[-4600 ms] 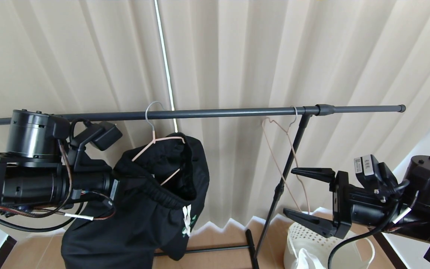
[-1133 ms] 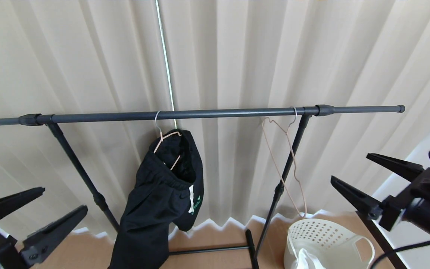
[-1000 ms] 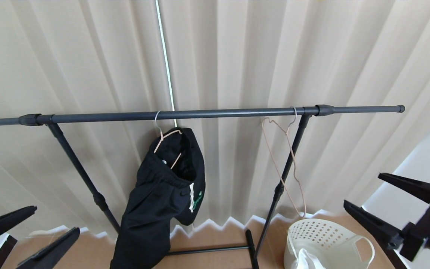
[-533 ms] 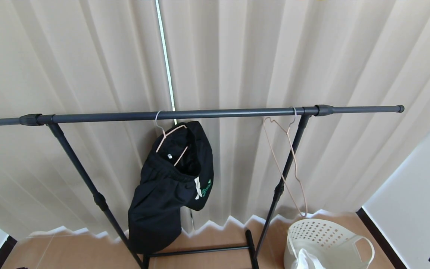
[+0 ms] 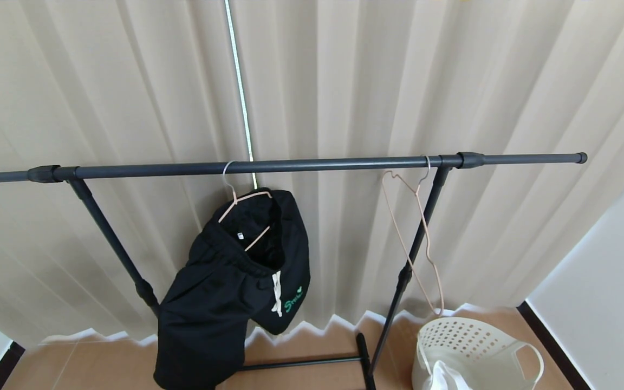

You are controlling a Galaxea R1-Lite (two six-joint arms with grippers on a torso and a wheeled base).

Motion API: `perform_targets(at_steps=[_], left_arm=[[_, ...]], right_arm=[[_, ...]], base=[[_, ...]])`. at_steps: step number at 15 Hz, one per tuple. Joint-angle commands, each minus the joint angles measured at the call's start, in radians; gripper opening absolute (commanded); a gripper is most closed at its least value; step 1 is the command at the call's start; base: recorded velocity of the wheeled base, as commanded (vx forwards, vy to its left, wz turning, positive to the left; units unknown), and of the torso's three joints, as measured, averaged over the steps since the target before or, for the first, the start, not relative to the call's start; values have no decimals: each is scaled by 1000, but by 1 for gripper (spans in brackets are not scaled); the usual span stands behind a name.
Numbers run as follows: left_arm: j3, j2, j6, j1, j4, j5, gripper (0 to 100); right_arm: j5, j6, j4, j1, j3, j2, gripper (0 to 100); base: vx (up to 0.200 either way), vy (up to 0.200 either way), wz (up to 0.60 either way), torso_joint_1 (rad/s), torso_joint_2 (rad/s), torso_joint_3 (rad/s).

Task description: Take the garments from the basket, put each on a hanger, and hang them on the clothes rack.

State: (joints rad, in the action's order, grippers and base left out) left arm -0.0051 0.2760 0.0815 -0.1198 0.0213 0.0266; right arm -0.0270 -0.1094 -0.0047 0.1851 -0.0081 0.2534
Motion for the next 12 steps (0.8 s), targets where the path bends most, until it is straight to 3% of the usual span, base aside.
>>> perform_targets(at_steps=[1, 5, 9, 12], left_arm=[[-1, -52, 15, 140, 0, 3, 100], [-1, -261, 37, 129, 0, 15, 100], [1, -273, 9, 124, 0, 10, 100], [1, -273, -19, 124, -1, 15, 100]], right_arm=[[4, -3, 0, -96, 0, -103, 100], [1, 5, -8, -185, 0, -253, 100], [9, 112, -15, -185, 8, -253, 100], [44, 111, -11, -185, 8, -252, 100]], base=[[0, 0, 0, 0, 0, 0], [0, 0, 0, 0, 0, 0], [0, 0, 0, 0, 0, 0], [0, 0, 0, 0, 0, 0]])
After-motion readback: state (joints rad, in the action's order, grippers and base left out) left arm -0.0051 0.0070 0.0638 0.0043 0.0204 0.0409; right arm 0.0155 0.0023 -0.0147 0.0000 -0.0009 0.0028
